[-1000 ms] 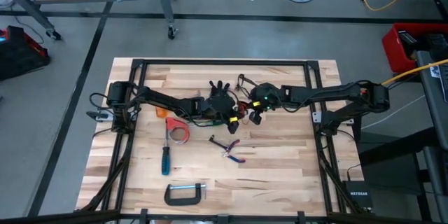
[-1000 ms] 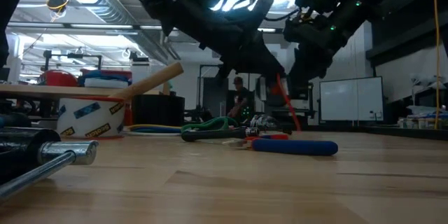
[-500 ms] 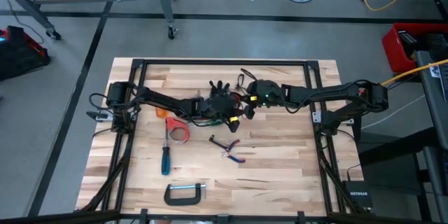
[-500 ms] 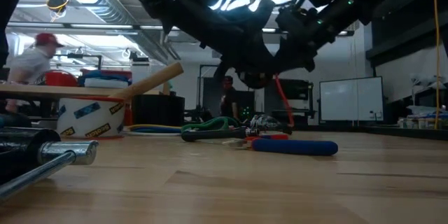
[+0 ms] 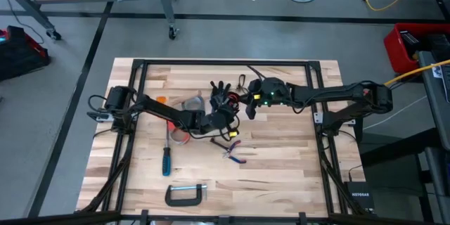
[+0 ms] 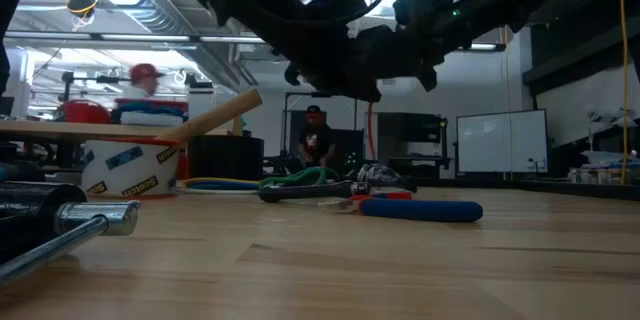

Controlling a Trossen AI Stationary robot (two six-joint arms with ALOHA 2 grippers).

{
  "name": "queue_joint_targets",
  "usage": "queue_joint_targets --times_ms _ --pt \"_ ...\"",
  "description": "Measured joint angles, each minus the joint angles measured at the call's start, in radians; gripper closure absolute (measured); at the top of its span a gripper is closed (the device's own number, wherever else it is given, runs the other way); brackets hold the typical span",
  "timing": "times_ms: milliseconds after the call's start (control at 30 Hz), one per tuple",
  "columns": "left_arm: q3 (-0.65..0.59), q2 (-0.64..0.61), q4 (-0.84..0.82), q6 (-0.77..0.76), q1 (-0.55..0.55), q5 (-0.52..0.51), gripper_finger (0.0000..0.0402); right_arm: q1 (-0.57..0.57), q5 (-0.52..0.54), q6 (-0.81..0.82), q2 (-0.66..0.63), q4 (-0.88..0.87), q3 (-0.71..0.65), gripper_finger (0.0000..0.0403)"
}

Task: Coil cords
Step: Coil the red wire onto the black spool

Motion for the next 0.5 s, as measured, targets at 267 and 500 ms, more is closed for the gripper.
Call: queue_joint_targets --times_ms 267,500 --pt "0.001 0.0 -0.001 0.035 -0.035 -0.112 0.04 0.0 -0.136 -0.004 -0.079 -0.026 0.0 0.0402" --pt "0.001 0.0 -0.004 0.027 -0.031 -0.108 0.0375 0.001 -0.156 -0.004 -0.096 -0.044 0.0 0.0402"
